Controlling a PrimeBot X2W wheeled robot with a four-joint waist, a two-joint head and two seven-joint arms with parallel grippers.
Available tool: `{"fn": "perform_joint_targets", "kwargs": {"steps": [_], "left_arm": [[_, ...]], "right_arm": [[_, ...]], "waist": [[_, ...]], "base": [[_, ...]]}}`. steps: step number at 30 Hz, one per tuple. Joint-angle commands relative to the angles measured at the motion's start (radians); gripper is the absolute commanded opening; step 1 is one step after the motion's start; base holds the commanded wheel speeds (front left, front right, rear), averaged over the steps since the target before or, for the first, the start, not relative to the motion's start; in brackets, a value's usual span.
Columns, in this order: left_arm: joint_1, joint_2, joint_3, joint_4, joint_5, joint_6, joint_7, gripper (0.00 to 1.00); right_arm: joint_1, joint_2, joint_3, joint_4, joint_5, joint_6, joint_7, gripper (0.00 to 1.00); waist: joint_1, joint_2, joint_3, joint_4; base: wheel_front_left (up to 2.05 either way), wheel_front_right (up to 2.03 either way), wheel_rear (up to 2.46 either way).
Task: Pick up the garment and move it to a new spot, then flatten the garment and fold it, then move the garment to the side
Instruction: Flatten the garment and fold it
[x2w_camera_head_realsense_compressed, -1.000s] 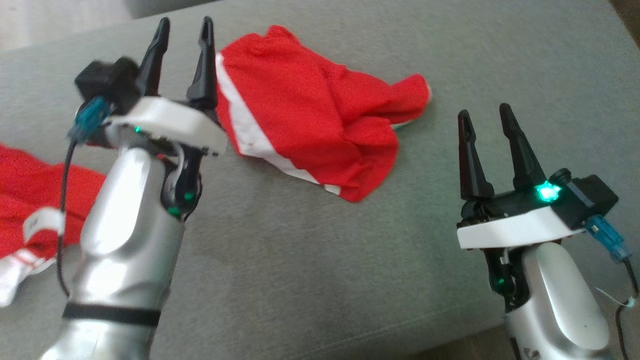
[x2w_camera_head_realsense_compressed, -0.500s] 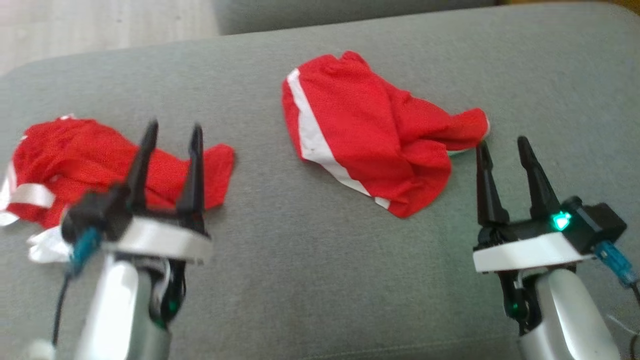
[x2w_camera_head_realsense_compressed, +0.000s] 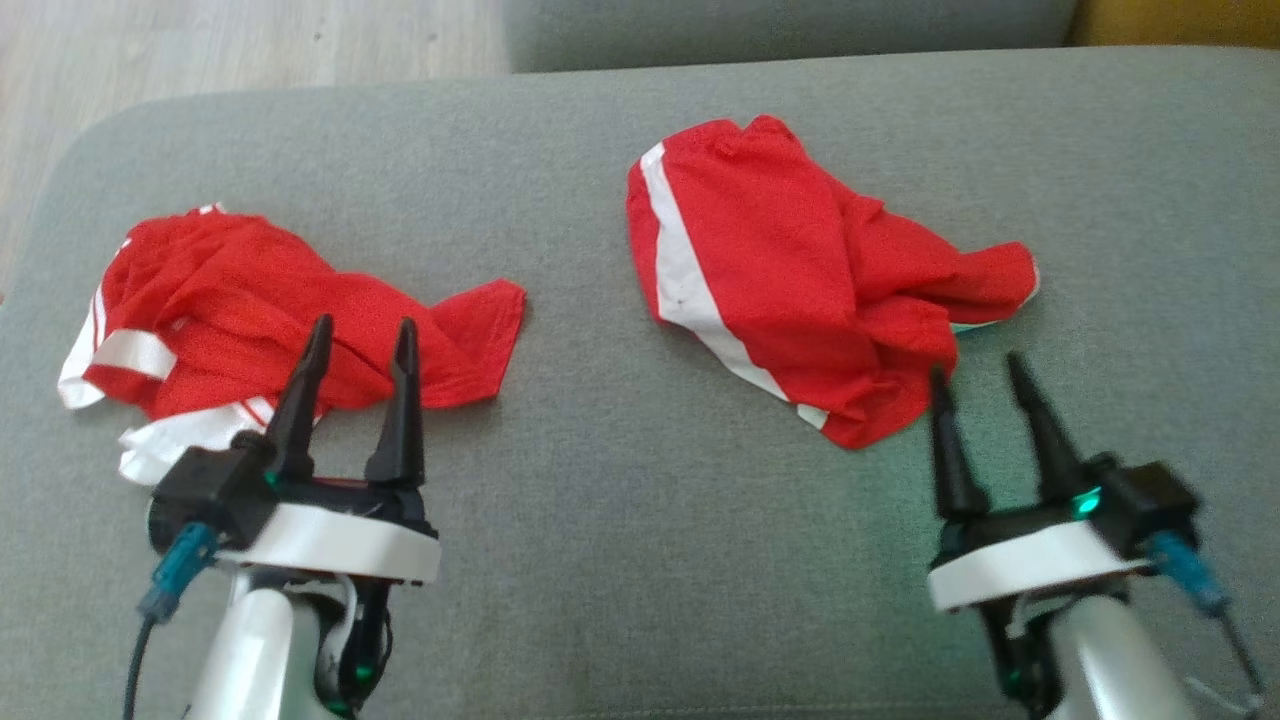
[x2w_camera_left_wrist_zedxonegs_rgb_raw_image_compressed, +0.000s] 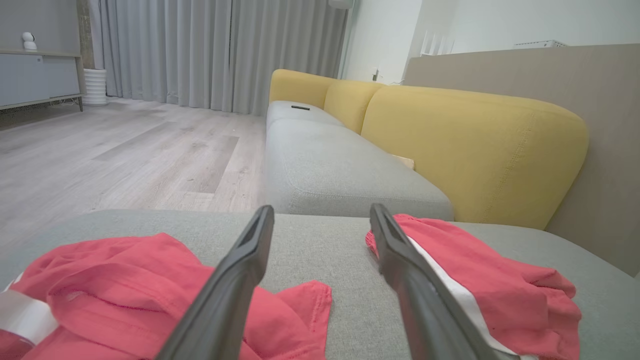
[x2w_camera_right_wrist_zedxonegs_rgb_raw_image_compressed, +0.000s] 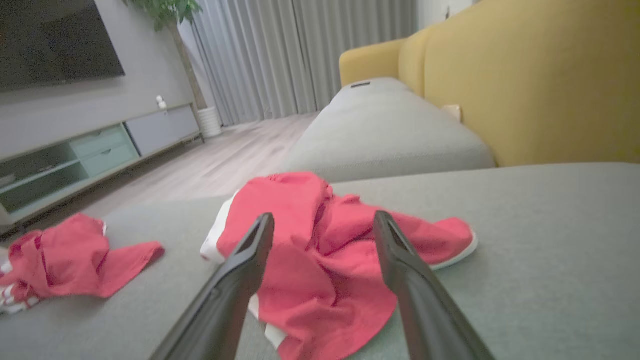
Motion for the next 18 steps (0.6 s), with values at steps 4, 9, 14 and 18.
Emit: {"fn": "perform_joint_targets", "kwargs": {"steps": [4, 9, 14, 18], "left_arm": [[-0.05, 0.003, 0.006, -0.035, -0.009, 0.01, -0.005, 1.0], [-0.06, 0.003, -0.014, -0.026, -0.021, 0.013, -0.005, 1.0], [-0.073, 0.003, -0.031, -0.019, -0.033, 0.019, -0.005, 1.0], [-0.078, 0.002, -0.04, -0.017, -0.037, 0.023, -0.005, 1.0]], "right_arm": [[-0.037, -0.003, 0.087, 0.063, -0.044, -0.001, -0.009, 1.0], [-0.084, -0.003, 0.117, 0.206, -0.063, -0.001, 0.029, 1.0], [-0.145, -0.003, 0.126, 0.309, -0.036, -0.001, 0.036, 1.0], [-0.191, -0.003, 0.112, 0.384, -0.032, -0.001, 0.032, 1.0]], "waist": [[0.0, -0.0001, 0.026, 0.026], [0.0, -0.0001, 0.052, 0.057], [0.0, -0.0001, 0.074, 0.091], [0.0, -0.0001, 0.085, 0.11]], "base": [[0.0, 0.0, 0.0], [0.0, 0.0, 0.0], [0.0, 0.0, 0.0], [0.0, 0.0, 0.0]]}}
